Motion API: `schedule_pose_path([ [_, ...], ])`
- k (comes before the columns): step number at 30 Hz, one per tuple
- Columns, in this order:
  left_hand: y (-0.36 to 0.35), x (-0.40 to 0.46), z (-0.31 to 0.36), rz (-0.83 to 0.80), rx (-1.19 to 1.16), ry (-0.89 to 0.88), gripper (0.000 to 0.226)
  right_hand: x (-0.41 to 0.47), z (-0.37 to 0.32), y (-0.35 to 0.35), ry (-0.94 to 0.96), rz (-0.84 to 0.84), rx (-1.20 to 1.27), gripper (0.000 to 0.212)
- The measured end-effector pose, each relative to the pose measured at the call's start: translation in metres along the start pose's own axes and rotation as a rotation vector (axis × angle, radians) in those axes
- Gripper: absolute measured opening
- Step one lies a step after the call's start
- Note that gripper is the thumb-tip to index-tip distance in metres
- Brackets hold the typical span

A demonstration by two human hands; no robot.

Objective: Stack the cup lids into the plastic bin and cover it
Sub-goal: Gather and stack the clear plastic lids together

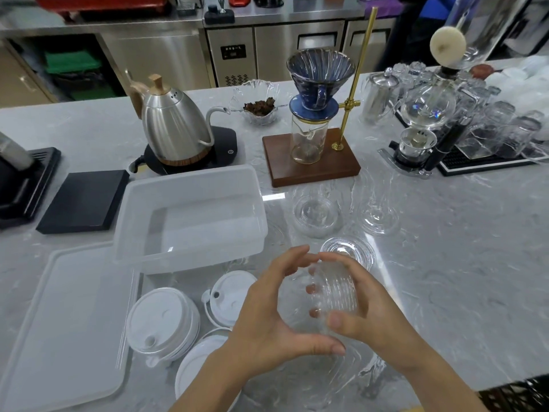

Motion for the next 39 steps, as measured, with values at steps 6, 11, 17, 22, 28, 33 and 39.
schedule_pose_path([
  [6,-0.003,0.0,0.002,-0.005,-0.08,-0.006,0.118,-0.001,-0.004,-0.002,-0.025,0.006,0.032,0.105],
  [11,-0.006,-0.001,0.002,0.025,-0.126,0.035,0.11,-0.001,-0.003,-0.004,-0.011,0.001,0.047,0.093],
  [17,-0.016,-0.011,0.0,0.164,-0.414,0.192,0.101,-0.002,-0.003,-0.001,0.028,0.077,-0.081,0.081],
  [22,-0.033,-0.021,-0.007,0.408,-0.878,0.715,0.098,-0.004,-0.008,-0.008,0.076,0.112,-0.338,0.091],
  [28,-0.048,-0.028,0.0,0.443,-1.173,0.895,0.049,-0.002,-0.012,-0.033,0.159,0.055,-0.608,0.095],
  [33,-0.057,-0.036,-0.006,0.419,-1.331,0.938,0.052,0.003,-0.002,-0.041,0.122,0.021,-0.748,0.097],
  [39,-0.057,-0.041,-0.01,0.452,-1.486,0.899,0.051,0.012,0.01,-0.052,0.115,0.012,-0.992,0.11],
])
Point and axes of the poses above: each hand's wrist, its own x-axis towards the middle knuckle, its own y-axis out of the back of the hand, z = x × y, the point moved 7 cm from there along x, towards the middle knuckle, and after that the axes turned 15 degrees about -y, right-handed, at the moved point
